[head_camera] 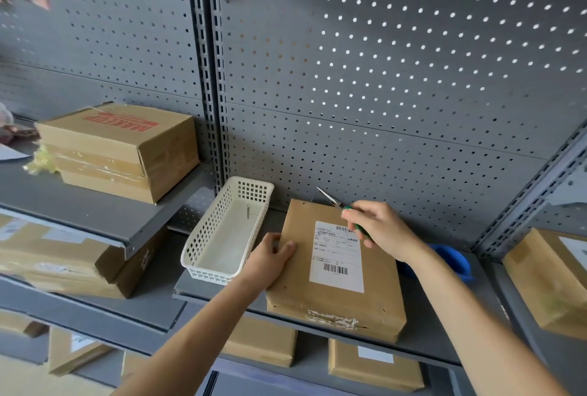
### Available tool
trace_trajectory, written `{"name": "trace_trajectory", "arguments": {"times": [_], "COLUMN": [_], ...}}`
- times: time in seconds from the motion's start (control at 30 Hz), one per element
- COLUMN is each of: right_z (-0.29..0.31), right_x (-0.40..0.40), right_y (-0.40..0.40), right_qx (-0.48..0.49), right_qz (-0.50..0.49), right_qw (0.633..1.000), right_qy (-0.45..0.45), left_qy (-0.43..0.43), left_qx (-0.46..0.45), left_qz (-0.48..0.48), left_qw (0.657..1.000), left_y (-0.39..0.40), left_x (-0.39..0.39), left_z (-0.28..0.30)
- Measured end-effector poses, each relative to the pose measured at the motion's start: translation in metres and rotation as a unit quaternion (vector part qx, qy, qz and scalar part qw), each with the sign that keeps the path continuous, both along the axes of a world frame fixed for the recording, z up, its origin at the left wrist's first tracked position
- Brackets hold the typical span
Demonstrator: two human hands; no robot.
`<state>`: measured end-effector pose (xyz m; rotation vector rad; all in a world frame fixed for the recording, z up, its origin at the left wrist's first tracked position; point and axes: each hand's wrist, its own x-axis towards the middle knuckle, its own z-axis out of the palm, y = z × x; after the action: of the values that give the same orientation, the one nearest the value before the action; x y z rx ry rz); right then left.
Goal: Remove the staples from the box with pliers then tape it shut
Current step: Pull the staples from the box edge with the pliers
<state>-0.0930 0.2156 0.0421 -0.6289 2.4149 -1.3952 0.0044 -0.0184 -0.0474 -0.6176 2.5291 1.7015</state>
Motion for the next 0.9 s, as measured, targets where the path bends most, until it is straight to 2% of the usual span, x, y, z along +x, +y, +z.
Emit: {"name": "trace_trajectory", "arguments": {"times": [0.2,0.6,0.9], "right_z": [-0.004,-0.01,-0.021], "right_x": [-0.016,-0.047,-0.062], "right_y": [-0.032,-0.101,-0.136], "right_qx": [-0.018,0.042,0.142], "right_qz": [0.015,0.044,0.045], "right_qw": [0.999,0.998,0.983], "right_qy": [-0.031,-0.01,0.104], "left_qy": [0.017,0.045,0.047], "left_qx": [0.003,-0.025,-0.043], "left_qz": [-0.003,0.005,0.001], "left_qw": [1.0,0.999,0.998], "left_y": [0.001,0.003,0.002], "left_x": [0.004,0.006,0.002], "left_z": [0.001,-0.002,-0.009]}}
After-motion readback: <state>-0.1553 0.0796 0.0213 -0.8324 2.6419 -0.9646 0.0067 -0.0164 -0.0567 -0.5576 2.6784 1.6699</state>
